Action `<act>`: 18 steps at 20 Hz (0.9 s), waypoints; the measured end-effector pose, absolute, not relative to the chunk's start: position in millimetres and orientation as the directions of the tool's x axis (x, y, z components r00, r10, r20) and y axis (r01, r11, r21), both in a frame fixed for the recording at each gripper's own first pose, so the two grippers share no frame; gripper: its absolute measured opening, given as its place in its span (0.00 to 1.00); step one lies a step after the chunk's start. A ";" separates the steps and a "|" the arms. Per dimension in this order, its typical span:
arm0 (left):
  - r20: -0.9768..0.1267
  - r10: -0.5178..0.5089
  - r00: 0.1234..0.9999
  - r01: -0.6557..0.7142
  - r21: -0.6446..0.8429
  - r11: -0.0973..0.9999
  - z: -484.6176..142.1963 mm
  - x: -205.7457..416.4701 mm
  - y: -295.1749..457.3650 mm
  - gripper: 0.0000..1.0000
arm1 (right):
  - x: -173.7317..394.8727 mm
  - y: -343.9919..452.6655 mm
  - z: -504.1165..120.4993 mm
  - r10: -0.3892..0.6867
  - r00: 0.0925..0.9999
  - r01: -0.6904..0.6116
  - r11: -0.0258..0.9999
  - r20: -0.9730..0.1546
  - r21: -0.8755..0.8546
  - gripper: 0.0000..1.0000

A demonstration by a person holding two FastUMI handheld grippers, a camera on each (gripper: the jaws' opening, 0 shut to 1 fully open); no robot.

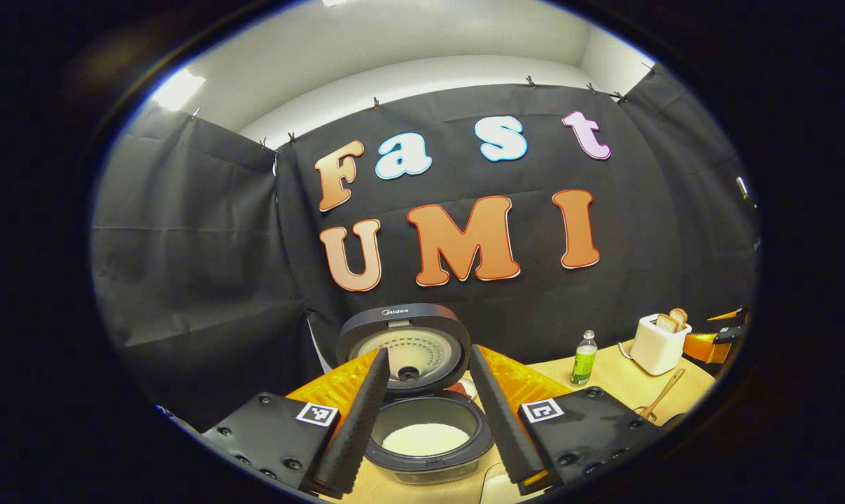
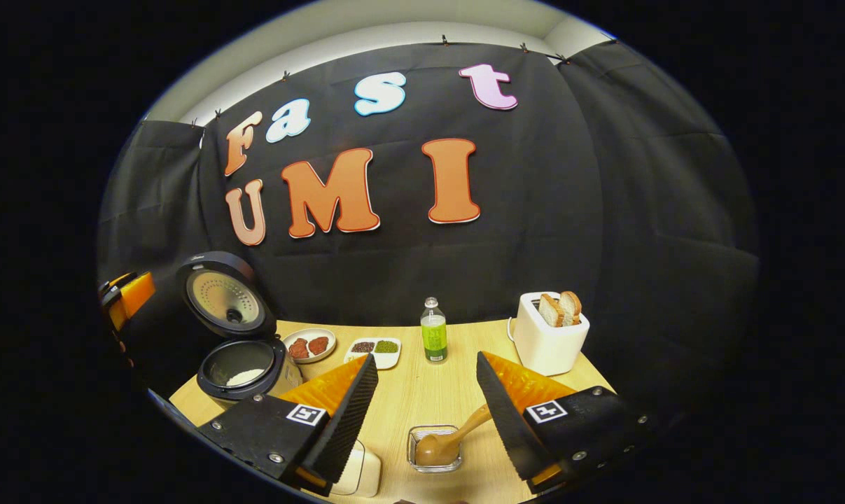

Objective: Close the left gripper, press the button to open the rice cooker; take a wooden spoon from the chopstick holder with the right hand, scoop a spoonful of rice and pour it into the rice cooker, then put the wooden spoon back into the chopstick holder.

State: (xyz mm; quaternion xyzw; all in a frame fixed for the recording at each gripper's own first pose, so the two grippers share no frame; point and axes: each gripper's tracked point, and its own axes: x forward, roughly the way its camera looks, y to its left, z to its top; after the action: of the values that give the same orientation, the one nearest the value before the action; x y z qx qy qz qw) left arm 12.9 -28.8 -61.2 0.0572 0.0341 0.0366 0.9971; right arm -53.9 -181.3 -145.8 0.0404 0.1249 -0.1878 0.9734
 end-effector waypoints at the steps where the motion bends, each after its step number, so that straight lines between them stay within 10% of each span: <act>1: -0.061 0.077 0.995 -0.069 0.120 0.990 -61.2 11.4 -29.4 0.83 | -52.5 -183.7 -147.7 -0.354 0.898 0.375 0.927 -0.260 0.033 0.89; 14: -0.122 0.108 0.987 -0.086 0.175 0.981 -82.3 -11.7 -54.3 0.87 | -58.6 -222.9 -252.1 -0.344 0.809 0.402 0.915 -0.477 0.023 0.89; 15: -0.119 0.121 0.985 -0.098 0.182 0.978 -81.1 -13.8 -52.7 1.00 | -57.7 -224.9 -260.7 -0.337 0.799 0.408 0.912 -0.498 0.036 0.89; 18: -0.130 0.142 0.981 -0.115 0.192 0.975 -83.7 -17.3 -51.6 0.92 | -55.0 -230.1 -284.2 -0.312 0.777 0.421 0.903 -0.546 0.082 0.89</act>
State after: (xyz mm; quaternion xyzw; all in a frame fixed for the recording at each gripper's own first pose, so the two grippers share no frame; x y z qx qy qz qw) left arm -17.3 -51.6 -83.7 0.0922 0.0718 0.0649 0.9910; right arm -55.0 -230.1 -284.2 0.1002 0.2702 -0.1956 0.9374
